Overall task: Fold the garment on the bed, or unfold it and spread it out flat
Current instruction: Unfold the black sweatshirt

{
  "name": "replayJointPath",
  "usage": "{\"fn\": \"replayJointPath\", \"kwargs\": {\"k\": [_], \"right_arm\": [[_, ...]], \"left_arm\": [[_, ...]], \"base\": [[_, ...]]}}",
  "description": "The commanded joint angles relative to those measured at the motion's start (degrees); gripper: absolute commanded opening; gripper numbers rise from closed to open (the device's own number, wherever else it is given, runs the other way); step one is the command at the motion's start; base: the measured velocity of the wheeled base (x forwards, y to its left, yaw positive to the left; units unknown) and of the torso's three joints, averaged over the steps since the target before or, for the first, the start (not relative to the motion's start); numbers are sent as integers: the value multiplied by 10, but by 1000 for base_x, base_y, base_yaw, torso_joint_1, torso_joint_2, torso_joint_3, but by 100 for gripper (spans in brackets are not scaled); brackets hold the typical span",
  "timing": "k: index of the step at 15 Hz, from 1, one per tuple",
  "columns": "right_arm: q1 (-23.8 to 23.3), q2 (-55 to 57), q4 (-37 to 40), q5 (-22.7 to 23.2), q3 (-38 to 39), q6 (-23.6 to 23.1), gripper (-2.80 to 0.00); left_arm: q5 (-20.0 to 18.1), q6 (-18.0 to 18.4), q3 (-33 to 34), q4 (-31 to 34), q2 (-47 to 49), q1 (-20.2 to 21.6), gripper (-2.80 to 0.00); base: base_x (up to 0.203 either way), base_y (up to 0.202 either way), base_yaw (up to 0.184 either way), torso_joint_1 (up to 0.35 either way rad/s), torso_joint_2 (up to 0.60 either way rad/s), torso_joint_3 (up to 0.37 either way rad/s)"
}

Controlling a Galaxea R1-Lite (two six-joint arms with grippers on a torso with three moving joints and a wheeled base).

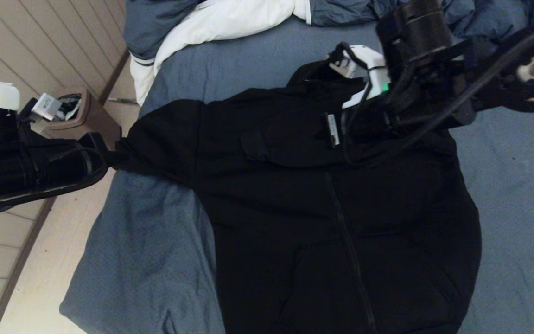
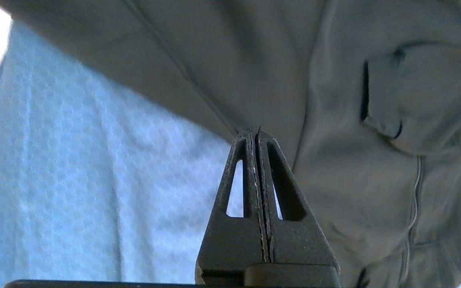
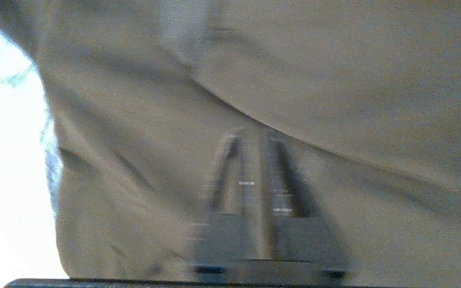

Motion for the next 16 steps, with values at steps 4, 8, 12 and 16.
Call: {"fn": "replayJointPath", "kwargs": {"k": [4, 8, 12, 16], "right_arm": [[90, 164, -46, -36, -58, -52, 0], [98, 185, -100, -74, -58, -54, 0], [98, 197, -198, -157, -58, -63, 0], [111, 203, -266, -206, -58, -92, 0]], "left_arm": [[17, 2, 44, -95, 1, 0, -280], [24, 4, 58, -122, 0, 0, -280], [24, 4, 61, -123, 0, 0, -280], [24, 4, 62, -123, 1, 0, -280]], "base": [[0, 0, 0, 0, 0, 0], [0, 0, 0, 0, 0, 0], [0, 0, 0, 0, 0, 0], [0, 0, 0, 0, 0, 0]]}}
